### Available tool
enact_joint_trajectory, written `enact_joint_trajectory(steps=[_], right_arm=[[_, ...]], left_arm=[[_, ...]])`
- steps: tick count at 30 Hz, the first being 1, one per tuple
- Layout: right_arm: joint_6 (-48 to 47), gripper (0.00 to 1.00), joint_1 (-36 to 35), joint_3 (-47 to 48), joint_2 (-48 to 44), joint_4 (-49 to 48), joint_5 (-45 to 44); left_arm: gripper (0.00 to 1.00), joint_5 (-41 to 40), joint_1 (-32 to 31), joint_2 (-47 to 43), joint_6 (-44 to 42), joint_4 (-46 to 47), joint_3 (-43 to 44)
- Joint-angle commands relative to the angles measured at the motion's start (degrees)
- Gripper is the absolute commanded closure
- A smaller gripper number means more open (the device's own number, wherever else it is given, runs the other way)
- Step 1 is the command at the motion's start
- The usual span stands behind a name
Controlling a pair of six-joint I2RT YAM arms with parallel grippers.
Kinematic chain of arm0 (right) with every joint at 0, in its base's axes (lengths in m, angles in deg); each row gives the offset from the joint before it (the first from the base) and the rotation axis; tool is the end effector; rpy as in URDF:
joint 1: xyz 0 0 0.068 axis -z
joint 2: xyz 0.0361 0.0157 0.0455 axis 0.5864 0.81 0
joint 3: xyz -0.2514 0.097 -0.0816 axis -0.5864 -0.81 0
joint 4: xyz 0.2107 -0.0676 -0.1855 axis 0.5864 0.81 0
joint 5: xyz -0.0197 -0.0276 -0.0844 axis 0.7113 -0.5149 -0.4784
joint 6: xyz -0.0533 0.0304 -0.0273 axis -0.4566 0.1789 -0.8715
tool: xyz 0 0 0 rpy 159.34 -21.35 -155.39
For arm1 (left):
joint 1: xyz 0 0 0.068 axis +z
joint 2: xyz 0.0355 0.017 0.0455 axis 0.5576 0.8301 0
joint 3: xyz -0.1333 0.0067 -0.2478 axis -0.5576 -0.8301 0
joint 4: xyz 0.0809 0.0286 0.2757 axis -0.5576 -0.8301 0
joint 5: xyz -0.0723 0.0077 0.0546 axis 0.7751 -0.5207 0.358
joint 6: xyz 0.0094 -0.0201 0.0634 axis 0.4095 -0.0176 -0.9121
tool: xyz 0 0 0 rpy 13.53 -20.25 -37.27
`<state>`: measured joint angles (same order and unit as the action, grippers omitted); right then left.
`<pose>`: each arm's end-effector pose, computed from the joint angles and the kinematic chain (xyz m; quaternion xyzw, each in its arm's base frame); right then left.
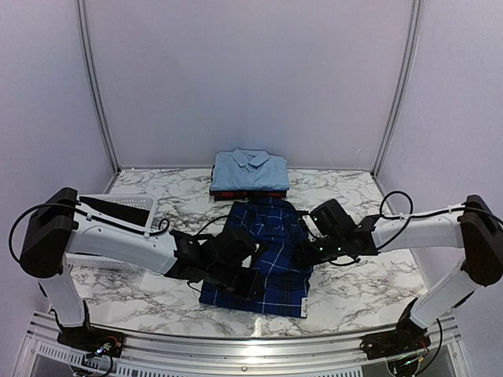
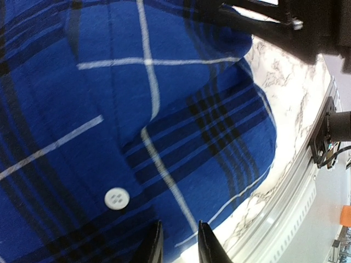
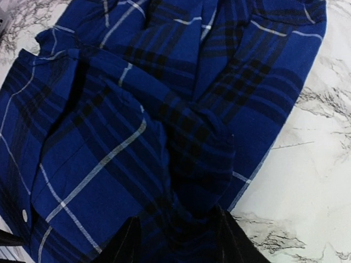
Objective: Fold and stack the long sleeve shirts
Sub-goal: Adjust the 2/3-rectangle-folded shirt at the center of the board.
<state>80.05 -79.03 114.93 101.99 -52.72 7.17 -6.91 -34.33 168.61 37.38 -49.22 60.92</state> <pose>0.2320 0.2173 0.1499 -0.1474 0.9366 0.1795 0.2624 0.1508 -0.3909 0.1549 0.2381 0.8950 -0.3303 0.1823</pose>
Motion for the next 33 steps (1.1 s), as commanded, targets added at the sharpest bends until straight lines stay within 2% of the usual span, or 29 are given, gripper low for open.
enact_joint_trajectory(steps=[1,11,15,20,25,28,33], right_arm=[[2.22,0.61,-0.56,3.98,2.07,3.67,-7.81],[1.01,0.90,-0.63,11.38,6.34,5.66,-13.27],[0.13,0.93,-0.67,13.28,9.66,5.54,-15.11],[0.37,0.91,-0.93,14.81,10.75,7.01,-15.22],[3.21,0.70,-3.14,12.75,3.32,9.16,-14.63],[6.34,0.65,-6.63,11.59,-1.62,11.46,-16.19],[11.67,0.66,-12.73,6.58,-5.92,9.24,-14.28]], left_arm=[[0.76,-1.74,-1.32,3.38,0.94,1.14,3.57],[0.76,-1.51,-2.43,9.75,0.45,0.63,7.27],[0.76,-1.39,-2.82,10.95,0.60,0.56,7.57],[0.76,-1.86,-2.88,10.66,0.43,0.47,7.73],[0.76,-3.09,-2.88,7.45,0.45,-1.16,8.13],[0.75,-6.98,-2.53,1.40,2.05,-2.25,5.62],[0.73,-12.35,-0.02,-11.02,6.71,-5.17,-2.99]])
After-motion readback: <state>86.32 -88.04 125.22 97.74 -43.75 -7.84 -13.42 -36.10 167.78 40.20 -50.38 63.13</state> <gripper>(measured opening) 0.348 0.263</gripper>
